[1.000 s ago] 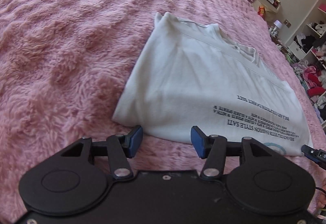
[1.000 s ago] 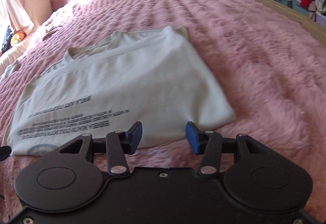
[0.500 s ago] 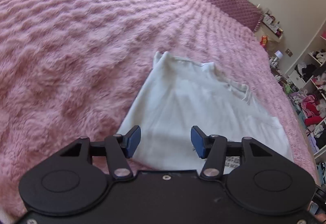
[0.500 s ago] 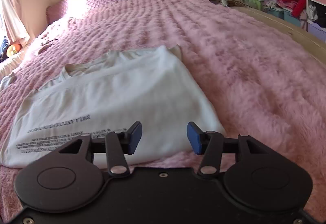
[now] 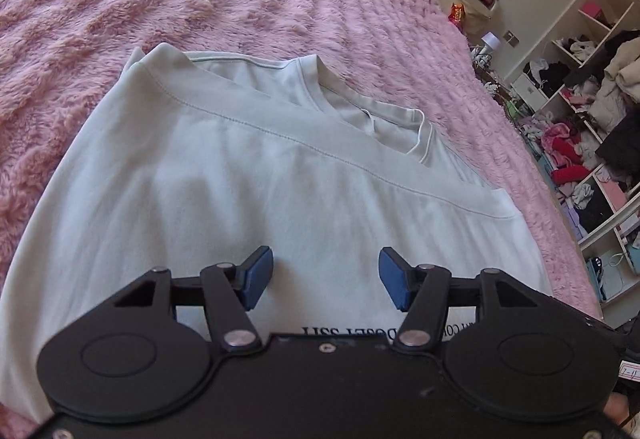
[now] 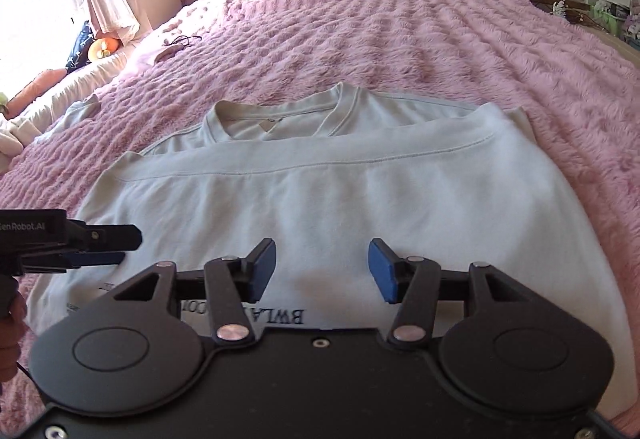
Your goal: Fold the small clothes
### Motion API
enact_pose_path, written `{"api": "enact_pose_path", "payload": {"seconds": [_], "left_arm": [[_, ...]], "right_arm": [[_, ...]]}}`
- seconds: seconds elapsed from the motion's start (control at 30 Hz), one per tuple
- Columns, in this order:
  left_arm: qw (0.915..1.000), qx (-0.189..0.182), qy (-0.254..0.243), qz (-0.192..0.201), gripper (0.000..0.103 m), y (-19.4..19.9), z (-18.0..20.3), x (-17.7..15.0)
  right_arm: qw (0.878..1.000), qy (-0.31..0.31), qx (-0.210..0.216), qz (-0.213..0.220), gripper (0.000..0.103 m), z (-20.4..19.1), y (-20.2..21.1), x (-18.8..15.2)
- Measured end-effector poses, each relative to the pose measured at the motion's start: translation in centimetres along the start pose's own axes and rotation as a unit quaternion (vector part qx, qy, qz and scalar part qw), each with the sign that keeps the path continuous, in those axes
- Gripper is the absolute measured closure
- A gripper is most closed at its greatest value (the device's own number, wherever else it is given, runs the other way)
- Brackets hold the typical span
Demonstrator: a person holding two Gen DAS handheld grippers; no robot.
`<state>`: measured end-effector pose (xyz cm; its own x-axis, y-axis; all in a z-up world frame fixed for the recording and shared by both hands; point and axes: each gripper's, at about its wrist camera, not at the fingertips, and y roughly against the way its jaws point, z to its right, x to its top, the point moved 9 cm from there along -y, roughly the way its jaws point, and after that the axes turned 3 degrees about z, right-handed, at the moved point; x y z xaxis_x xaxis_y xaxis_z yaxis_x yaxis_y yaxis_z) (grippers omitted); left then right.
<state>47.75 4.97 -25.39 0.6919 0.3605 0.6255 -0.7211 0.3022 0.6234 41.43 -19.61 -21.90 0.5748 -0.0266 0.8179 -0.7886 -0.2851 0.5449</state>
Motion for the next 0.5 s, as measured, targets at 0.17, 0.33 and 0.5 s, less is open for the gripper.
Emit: {"api": "enact_pose_path", "payload": {"seconds": [0.17, 0.33, 0.5], "left_arm": [[0.9985, 0.044, 0.003, 0.034, 0.041, 1.0, -3.8, 2.4], [0.9970, 0.032, 0.062, 0.035, 0.040, 0.6, -7.9, 2.9], [0.9983, 0.051, 0.018, 0.020, 0.039, -0.5, -7.3, 2.6]], "right_arm": [[0.998, -0.003, -0.068, 0.020, 0.052, 5.6, 0.6, 1.4], [0.996, -0.033, -0.079, 0.014, 0.052, 8.7, 0.2, 0.6], [0.994, 0.013, -0.105, 0.013, 0.048, 7.7, -0.7, -0.1]]}}
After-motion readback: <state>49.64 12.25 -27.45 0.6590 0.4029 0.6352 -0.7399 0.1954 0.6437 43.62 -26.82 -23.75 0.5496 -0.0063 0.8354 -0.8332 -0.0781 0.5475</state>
